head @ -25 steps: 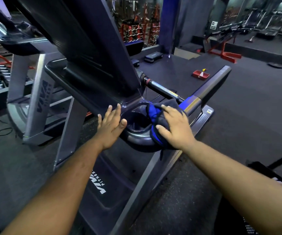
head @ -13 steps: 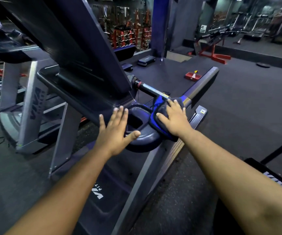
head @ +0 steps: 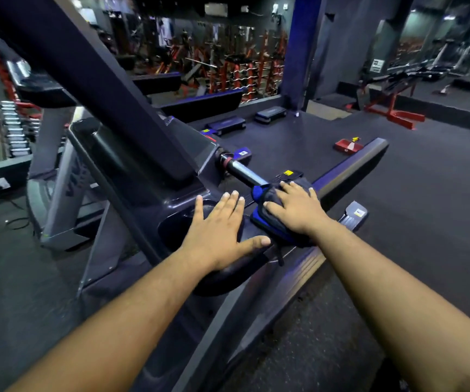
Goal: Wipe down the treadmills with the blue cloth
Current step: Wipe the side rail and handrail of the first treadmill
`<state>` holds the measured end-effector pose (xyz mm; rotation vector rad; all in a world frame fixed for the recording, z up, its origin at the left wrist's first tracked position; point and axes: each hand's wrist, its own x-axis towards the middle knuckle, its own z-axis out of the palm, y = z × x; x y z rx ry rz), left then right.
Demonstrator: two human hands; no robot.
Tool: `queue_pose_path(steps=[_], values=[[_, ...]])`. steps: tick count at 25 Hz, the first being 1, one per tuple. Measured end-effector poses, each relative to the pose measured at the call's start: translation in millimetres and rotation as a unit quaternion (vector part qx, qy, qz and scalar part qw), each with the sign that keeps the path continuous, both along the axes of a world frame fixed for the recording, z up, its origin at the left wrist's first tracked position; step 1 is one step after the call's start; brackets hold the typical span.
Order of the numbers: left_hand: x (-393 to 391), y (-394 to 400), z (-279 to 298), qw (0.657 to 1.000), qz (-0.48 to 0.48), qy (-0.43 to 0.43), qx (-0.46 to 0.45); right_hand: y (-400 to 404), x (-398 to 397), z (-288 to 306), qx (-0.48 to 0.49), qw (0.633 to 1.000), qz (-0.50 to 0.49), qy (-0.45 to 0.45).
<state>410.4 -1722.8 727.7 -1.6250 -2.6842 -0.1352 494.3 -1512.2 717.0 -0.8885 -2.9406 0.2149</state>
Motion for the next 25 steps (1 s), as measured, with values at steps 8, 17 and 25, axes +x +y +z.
queue_pose_path(steps=[8, 17, 25], values=[[-6.7, 36.4, -6.3, 0.988, 0.135, -0.053, -0.043, 56.9, -43.9, 18.5, -0.028, 0.992, 0.104, -0.070], [-1.0, 36.6, -0.8, 0.983, 0.177, -0.044, 0.004, 68.8, -37.6, 23.0, -0.042, 0.991, 0.122, -0.023], [-4.7, 39.2, -2.4, 0.984, 0.161, -0.079, -0.011, 68.3, -34.2, 21.0, -0.032, 0.978, 0.122, 0.166]])
